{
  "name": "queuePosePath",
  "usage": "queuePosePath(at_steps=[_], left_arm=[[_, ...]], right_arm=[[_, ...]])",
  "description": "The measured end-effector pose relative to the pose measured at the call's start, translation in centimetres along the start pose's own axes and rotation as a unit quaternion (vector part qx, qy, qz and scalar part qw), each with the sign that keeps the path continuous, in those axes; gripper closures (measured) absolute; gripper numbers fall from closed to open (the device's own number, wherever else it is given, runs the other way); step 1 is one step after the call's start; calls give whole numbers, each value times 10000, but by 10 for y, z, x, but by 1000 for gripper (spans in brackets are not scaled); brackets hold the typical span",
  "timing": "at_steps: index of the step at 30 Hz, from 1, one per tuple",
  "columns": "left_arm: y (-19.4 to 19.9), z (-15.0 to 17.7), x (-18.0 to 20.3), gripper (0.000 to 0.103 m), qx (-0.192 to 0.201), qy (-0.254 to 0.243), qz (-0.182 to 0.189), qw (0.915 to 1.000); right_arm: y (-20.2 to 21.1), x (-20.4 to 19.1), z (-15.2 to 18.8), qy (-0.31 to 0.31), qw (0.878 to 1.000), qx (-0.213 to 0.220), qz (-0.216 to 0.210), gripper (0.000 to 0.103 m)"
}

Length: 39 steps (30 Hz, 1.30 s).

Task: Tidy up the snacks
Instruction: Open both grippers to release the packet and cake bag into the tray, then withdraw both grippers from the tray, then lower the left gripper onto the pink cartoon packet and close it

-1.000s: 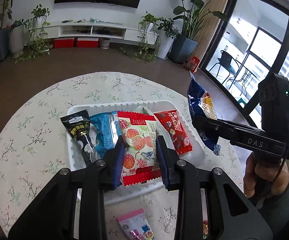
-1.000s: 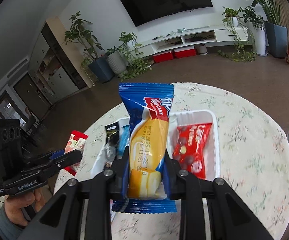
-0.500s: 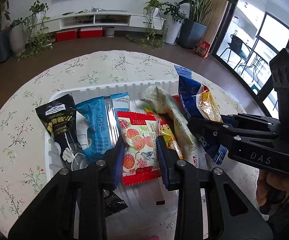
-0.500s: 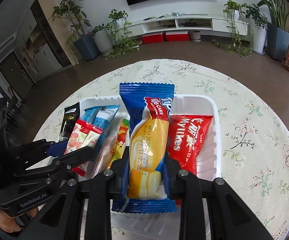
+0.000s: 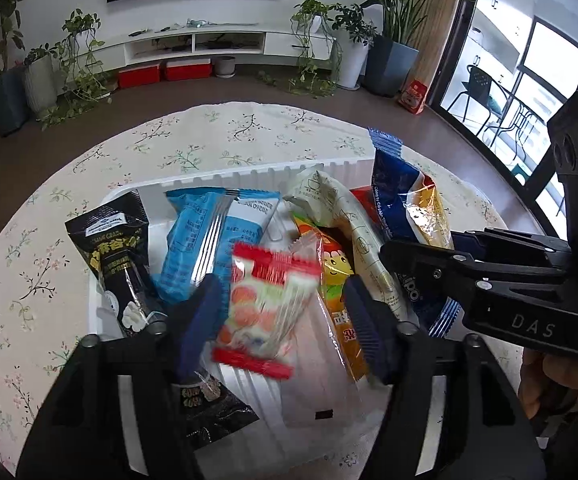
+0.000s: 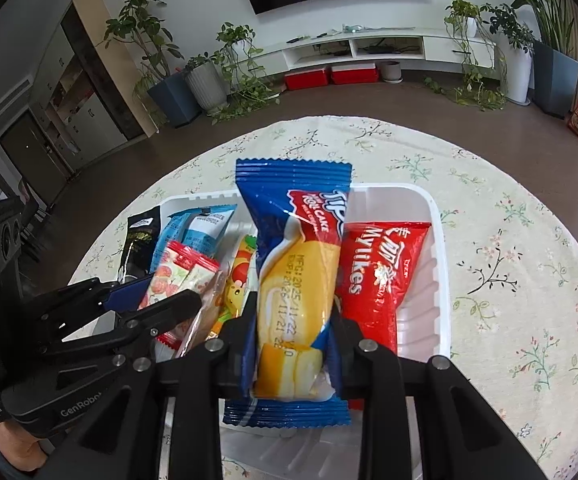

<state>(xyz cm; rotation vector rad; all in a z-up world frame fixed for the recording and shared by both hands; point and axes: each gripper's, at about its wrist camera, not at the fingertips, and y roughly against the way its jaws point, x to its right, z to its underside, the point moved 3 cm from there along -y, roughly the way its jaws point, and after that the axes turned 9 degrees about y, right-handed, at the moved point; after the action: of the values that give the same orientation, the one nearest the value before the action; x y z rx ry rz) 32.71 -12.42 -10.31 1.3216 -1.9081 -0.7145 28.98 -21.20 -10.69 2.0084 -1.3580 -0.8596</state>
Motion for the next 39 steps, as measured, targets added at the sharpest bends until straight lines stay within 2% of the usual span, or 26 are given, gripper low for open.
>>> queuePosePath(at_steps=[2, 5, 12, 15, 19, 23, 26, 30, 33, 36, 39], left_arm=[[1, 0, -1, 35, 17, 6, -13, 10000], [3, 0, 0, 34, 42, 8, -18, 10000], [11, -2, 2, 34, 160, 52, 20, 9999], [17, 0, 4, 27, 235, 22, 35, 9997], [30, 3, 5, 26, 327, 5, 33, 9995], [47, 7, 7, 16, 440, -60, -18, 9990], [64, 12, 9, 15, 500, -106, -32, 9987], [90, 26, 9, 4, 613, -244, -261, 9975], [109, 44, 5, 3, 637, -267, -434, 9967], [124, 70, -2, 0, 604, -142, -537, 9966], [131, 97, -12, 0, 366, 121, -671, 9970]], right_arm=[[1, -1, 0, 21, 10000, 2, -18, 63], [3, -1, -2, 42, 10000, 19, 18, 60], [8, -4, -6, 99, 9998, 184, 20, 59], [10, -3, -6, 75, 9997, 221, 52, 54], [15, 2, -9, 9, 9992, 388, 62, 51], [21, 7, -10, -6, 9982, 583, 117, 43], [25, 10, -11, -72, 9976, 677, 86, 40], [32, 13, -11, -132, 9963, 845, 125, 26], [38, 14, -11, -119, 9948, 994, 158, 23], [46, 18, -11, -212, 9923, 1206, 186, 15], [55, 22, -11, -361, 9896, 1381, 184, 14]])
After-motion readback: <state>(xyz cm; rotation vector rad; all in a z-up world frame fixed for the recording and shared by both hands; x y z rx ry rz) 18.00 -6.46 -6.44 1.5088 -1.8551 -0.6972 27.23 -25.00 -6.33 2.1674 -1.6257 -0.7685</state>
